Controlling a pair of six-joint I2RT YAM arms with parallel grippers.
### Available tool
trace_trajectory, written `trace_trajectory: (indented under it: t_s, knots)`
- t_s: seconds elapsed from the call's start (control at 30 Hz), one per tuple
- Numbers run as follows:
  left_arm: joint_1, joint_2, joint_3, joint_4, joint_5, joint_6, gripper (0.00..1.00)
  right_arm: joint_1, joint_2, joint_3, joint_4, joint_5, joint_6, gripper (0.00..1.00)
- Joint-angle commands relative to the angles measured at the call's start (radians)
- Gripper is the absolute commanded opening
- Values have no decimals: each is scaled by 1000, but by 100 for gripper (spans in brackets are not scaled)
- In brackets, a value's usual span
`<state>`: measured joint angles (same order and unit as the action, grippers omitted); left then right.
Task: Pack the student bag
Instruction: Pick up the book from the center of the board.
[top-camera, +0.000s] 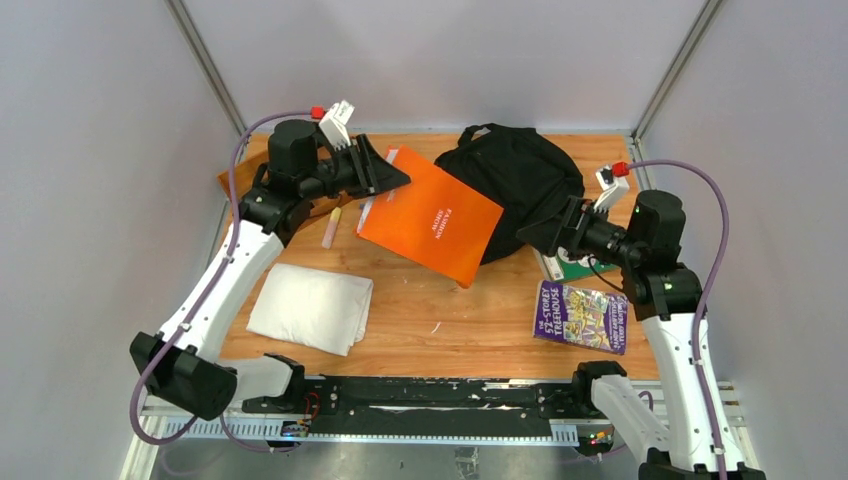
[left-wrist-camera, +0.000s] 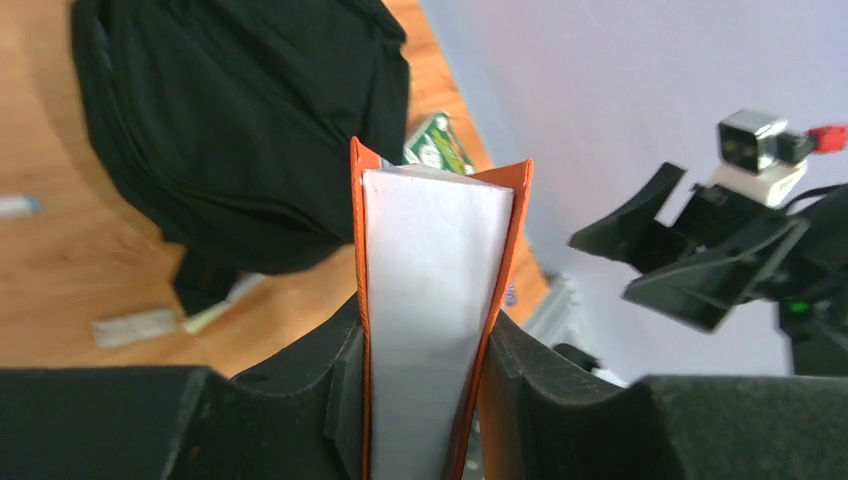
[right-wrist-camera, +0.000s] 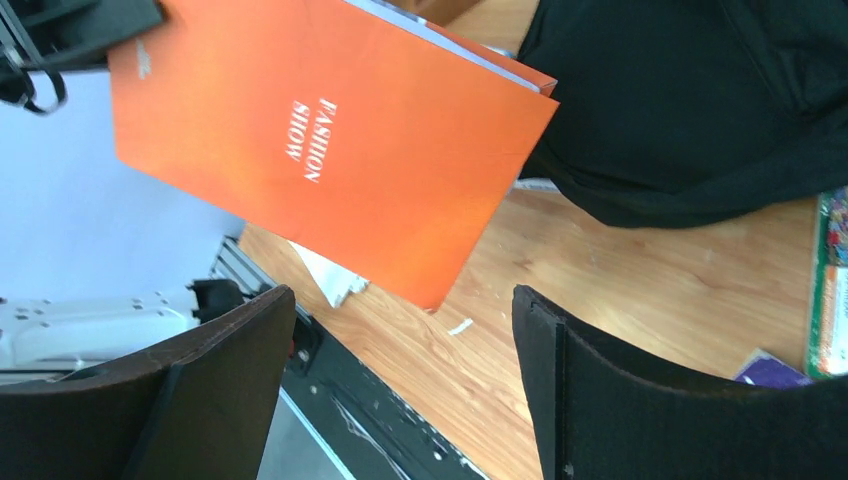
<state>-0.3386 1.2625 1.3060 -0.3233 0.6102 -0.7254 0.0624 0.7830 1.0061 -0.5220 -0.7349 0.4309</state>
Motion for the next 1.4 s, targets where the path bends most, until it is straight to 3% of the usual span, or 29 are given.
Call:
trace_trajectory:
  t_s: [0.0,0.13,0.27,0.4,0.53,0.77,0.93,1.0,1.2,1.37]
  knots:
    - [-86,-67,91,-14,-186,252,12,-16,-15,-34,155,-18,177,83]
    - [-141,-166,-55,151,-128,412,12,-18,7,-47,57,92,191,81]
    - [-252,-230,-131,90,-163,695,13,-31,26,-22,-48,153,228,78]
    - [-297,-240,-167,100,-81,816,12,-35,12,4,-120,256,219,81]
    - [-372,-231,-200,154,-101,922,12,-43,69,1,-188,187,269,83]
    - [-626,-185,-265,179,-282,1180,3,-53,115,-110,-233,-6,429,84]
    - [-739,-233,-417,372,-359,1259,0,-99,100,-233,-226,-149,475,86]
    - [-774,-221,-425,377,-396,1262,0,-122,71,-270,-270,-161,482,92]
    - [-830,-191,-455,384,-444,1289,0,-140,49,-331,-351,-186,471,93]
    - [-869,-217,-498,385,-472,1269,0,-165,31,-404,-304,-205,539,95]
